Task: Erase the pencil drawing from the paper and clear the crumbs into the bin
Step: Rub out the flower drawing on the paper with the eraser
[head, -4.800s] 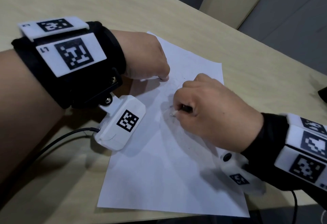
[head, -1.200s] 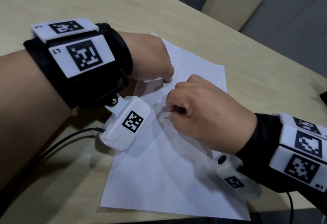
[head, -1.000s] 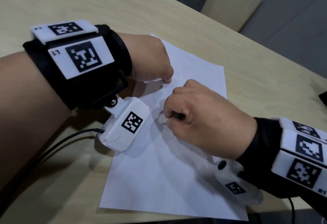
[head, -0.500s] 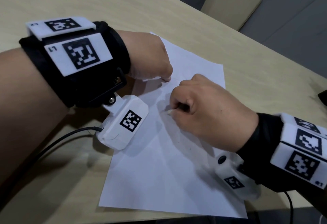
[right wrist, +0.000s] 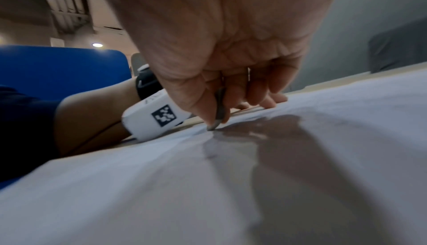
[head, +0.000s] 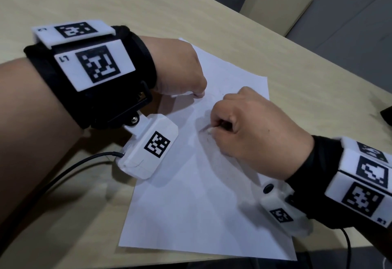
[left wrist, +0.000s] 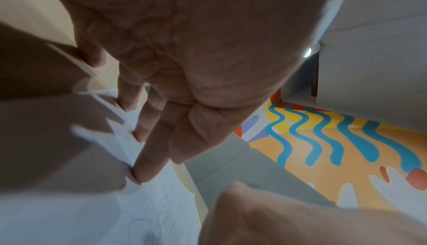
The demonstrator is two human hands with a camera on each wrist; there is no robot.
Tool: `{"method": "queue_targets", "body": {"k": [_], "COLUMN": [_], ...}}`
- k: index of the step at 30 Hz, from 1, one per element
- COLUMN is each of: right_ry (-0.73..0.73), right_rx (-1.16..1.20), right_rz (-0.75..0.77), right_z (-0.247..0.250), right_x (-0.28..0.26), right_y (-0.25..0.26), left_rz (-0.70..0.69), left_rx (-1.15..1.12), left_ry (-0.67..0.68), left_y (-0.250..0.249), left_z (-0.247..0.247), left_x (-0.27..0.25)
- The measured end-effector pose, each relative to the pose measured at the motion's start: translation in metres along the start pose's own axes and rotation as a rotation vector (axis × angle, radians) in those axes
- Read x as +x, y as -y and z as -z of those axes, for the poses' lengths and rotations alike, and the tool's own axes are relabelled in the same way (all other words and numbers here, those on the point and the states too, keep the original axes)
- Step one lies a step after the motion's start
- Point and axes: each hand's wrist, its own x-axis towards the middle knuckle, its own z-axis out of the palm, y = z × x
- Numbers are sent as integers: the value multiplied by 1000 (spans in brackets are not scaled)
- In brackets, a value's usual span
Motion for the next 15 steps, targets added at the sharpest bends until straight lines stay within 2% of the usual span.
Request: {"method": "queue_targets", "body": {"k": [3, 7, 10, 15], "right_ry": [51, 5, 36, 2], "right_rx": [26, 17, 8, -16], "right_rz": [119, 100, 184, 139], "right_z": [-5, -3, -8, -3], "right_x": [-4, -2, -4, -1], "right_y": [13, 8, 14, 11], "left_rz": [6, 3, 10, 9], "left_rx": [9, 1, -13, -7], "left_ry": [6, -14, -15, -8], "left_y": [0, 1, 2, 2], "left_z": [0, 0, 0, 0], "left_x": [0, 0, 0, 0]}}
